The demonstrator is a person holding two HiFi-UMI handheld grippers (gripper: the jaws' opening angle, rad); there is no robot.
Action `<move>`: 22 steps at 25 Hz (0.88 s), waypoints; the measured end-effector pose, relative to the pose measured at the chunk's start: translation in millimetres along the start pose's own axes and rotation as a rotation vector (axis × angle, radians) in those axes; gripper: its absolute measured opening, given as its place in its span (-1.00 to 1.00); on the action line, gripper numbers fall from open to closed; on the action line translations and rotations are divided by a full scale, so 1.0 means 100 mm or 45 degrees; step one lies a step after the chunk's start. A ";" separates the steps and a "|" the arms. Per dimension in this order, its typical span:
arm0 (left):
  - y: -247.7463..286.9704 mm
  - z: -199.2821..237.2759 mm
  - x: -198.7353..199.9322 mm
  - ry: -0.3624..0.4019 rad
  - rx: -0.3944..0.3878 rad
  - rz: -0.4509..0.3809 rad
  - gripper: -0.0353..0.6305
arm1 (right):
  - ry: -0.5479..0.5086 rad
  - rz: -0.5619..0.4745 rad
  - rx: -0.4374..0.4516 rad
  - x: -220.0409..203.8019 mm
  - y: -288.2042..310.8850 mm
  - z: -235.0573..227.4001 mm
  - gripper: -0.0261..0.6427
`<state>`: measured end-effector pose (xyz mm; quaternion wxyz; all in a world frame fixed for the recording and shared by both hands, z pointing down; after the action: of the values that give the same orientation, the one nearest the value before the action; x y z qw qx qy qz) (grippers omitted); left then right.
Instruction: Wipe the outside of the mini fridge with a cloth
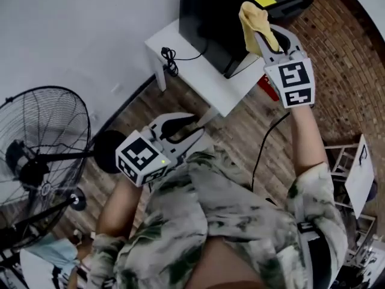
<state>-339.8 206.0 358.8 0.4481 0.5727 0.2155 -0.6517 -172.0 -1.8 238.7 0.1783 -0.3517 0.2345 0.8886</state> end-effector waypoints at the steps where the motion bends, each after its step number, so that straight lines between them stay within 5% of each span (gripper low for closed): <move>1: -0.02 -0.01 0.00 0.001 -0.018 -0.005 -0.56 | -0.046 0.023 -0.033 0.04 0.01 -0.05 -0.63; 12: -0.06 0.21 0.12 0.005 -0.086 -0.026 -0.56 | -0.395 0.265 -0.254 0.04 0.51 -0.11 -0.63; 22: -0.12 0.47 0.06 -0.037 -0.093 -0.026 -0.56 | -0.440 0.469 -0.212 -0.53 1.00 0.32 -0.63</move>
<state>-375.6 173.0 362.4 0.4652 0.5442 0.2387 -0.6561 -200.9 -74.8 325.9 0.0214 -0.1595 0.1868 0.9691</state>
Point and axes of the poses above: the fingertips, and each gripper's own axes: y forward along the fingers, z to its left, x out of its top, the point moved 6 cm from there along -y, backward along the fingers, and after that the axes turned 3 degrees about z, right-handed, at the moved point
